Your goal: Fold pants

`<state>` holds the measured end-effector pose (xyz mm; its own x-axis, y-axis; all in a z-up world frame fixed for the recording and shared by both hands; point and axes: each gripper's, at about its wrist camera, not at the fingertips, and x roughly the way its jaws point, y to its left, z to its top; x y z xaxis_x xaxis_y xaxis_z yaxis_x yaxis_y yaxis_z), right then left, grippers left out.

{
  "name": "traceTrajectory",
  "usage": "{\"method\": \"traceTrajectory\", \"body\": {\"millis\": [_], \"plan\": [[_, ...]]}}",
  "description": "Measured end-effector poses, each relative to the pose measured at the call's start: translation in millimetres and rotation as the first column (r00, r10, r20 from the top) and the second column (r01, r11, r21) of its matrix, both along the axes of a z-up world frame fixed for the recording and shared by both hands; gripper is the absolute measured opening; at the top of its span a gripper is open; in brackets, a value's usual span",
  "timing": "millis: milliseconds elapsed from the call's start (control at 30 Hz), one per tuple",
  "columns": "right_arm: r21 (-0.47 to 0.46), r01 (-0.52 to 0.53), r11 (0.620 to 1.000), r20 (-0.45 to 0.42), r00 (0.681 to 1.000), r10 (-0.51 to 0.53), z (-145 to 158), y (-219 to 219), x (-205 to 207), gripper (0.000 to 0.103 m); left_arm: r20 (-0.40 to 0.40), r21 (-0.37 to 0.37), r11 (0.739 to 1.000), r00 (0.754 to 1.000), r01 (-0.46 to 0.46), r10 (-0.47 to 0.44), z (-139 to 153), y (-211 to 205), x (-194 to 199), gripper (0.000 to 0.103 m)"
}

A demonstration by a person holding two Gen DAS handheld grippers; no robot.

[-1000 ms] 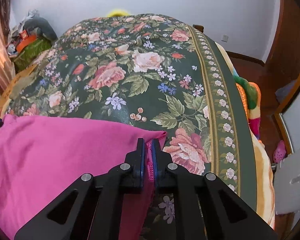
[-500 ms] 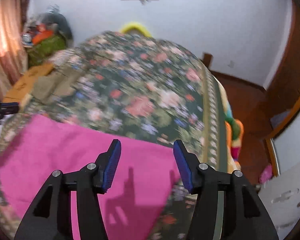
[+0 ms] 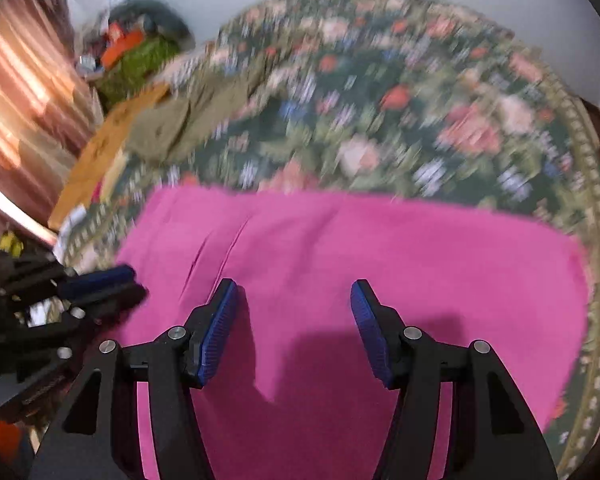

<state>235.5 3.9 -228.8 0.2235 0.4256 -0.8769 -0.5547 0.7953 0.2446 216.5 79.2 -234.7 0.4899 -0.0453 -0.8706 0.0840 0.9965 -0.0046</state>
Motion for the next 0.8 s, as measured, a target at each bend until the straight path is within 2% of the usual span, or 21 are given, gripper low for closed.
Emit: {"method": "traceTrajectory", "body": {"millis": [67, 133, 200, 300, 367, 567, 700, 800], "plan": [[-0.020, -0.032, 0.999, 0.037, 0.999, 0.033, -0.6, 3.0, -9.1, 0.056, 0.019, 0.035, 0.999, 1.000, -0.011, 0.011, 0.4, 0.2, -5.3, 0.031], [-0.012, -0.059, 0.998, 0.003, 0.998, 0.059, 1.0, -3.1, -13.1, 0.056, 0.040, 0.042, 0.999, 0.999, -0.020, 0.019, 0.4, 2.3, -10.1, 0.036], [-0.006, -0.078, 0.997, -0.035, 0.996, 0.078, 0.7, -12.2, -19.7, 0.056, 0.045, 0.012, 0.999, 0.998, -0.035, 0.035, 1.4, 8.2, -14.4, 0.038], [-0.023, -0.120, 0.993, -0.030, 0.992, 0.119, 2.6, -27.2, -39.6, 0.056, 0.052, -0.006, 0.998, 0.997, -0.063, 0.063, 5.0, 13.6, -21.4, 0.044], [-0.038, -0.139, 0.990, -0.016, 0.990, 0.139, 5.5, -36.8, -55.2, 0.056, 0.059, -0.007, 0.997, 0.995, -0.078, 0.078, 8.0, 15.1, -28.3, 0.052], [-0.044, -0.100, 0.994, 0.046, 0.994, 0.102, 12.4, -57.8, -83.0, 0.056, 0.067, 0.038, 0.994, 0.992, -0.106, 0.103, 13.0, 13.2, -54.8, 0.065], [-0.036, -0.075, 0.997, 0.045, 0.996, 0.076, 20.8, -66.9, -83.9, 0.056, 0.063, 0.077, 0.989, 0.990, -0.127, 0.123, 20.0, 13.6, -67.1, 0.073], [-0.035, -0.066, 0.997, 0.074, 0.995, 0.068, 29.9, -71.6, -89.7, 0.056, 0.063, 0.072, 0.986, 0.987, -0.152, 0.148, 30.8, 18.2, -77.7, 0.077]]}}
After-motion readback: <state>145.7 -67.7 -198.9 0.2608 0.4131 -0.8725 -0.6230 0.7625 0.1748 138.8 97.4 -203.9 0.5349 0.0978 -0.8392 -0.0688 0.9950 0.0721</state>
